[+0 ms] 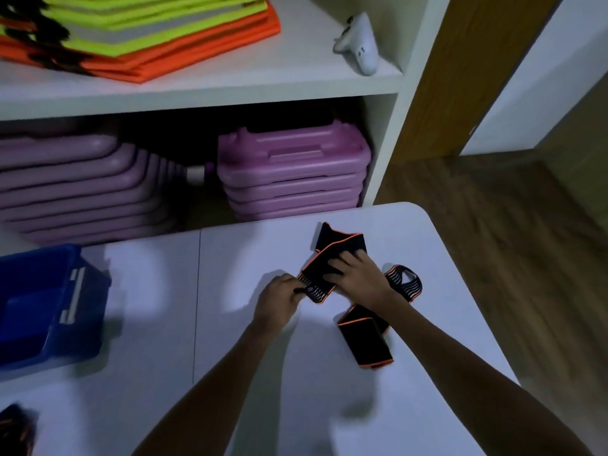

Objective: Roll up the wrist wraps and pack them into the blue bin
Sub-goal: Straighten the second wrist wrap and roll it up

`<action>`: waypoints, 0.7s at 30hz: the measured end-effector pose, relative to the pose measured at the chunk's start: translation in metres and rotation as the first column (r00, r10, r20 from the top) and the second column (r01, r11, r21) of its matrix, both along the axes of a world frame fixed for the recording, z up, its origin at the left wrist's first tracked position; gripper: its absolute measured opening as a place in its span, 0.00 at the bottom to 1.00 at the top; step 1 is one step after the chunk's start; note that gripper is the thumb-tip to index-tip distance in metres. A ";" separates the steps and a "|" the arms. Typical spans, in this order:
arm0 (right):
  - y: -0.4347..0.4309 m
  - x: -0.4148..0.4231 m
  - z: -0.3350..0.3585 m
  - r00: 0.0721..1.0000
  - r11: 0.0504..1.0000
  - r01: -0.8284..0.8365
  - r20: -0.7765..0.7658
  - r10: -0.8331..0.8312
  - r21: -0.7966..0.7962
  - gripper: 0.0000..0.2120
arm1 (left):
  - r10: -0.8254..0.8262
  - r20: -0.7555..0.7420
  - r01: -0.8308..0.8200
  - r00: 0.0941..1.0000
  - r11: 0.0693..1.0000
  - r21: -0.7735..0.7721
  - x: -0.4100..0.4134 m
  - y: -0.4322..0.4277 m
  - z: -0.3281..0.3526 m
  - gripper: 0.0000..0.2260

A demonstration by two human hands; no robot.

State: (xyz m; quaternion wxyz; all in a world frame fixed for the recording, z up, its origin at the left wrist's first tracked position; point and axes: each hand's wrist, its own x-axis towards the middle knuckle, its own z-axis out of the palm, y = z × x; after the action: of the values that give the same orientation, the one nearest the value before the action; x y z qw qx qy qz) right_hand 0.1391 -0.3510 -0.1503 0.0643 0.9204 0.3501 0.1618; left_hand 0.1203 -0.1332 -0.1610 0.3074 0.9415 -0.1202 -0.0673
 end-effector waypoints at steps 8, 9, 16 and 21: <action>0.012 0.005 0.042 0.871 0.693 0.396 -0.486 -0.075 0.602 0.09 | 0.294 -0.153 -0.330 0.943 0.801 -0.499 0.015 0.015 0.059 0.04; 0.015 0.005 0.056 0.796 0.585 0.502 -0.605 -0.026 0.637 0.07 | 0.302 -0.147 -0.332 0.942 0.780 -0.531 0.019 0.018 0.070 0.04; 0.049 -0.016 0.163 0.703 0.161 0.648 -0.667 0.247 0.744 0.04 | 0.328 -0.082 -0.277 0.941 0.609 -0.744 0.023 0.025 0.167 0.07; 0.075 -0.043 0.222 0.706 -0.014 0.658 -0.610 0.360 0.753 0.06 | 0.199 -0.151 -0.234 0.968 0.507 -0.830 -0.024 0.031 0.191 0.22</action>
State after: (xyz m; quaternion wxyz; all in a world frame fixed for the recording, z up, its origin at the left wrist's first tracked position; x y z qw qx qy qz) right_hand 0.0961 -0.2761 0.0716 -0.7136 0.7005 0.0063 0.0008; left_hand 0.0967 -0.1021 0.0297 0.7298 0.6832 -0.0138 0.0206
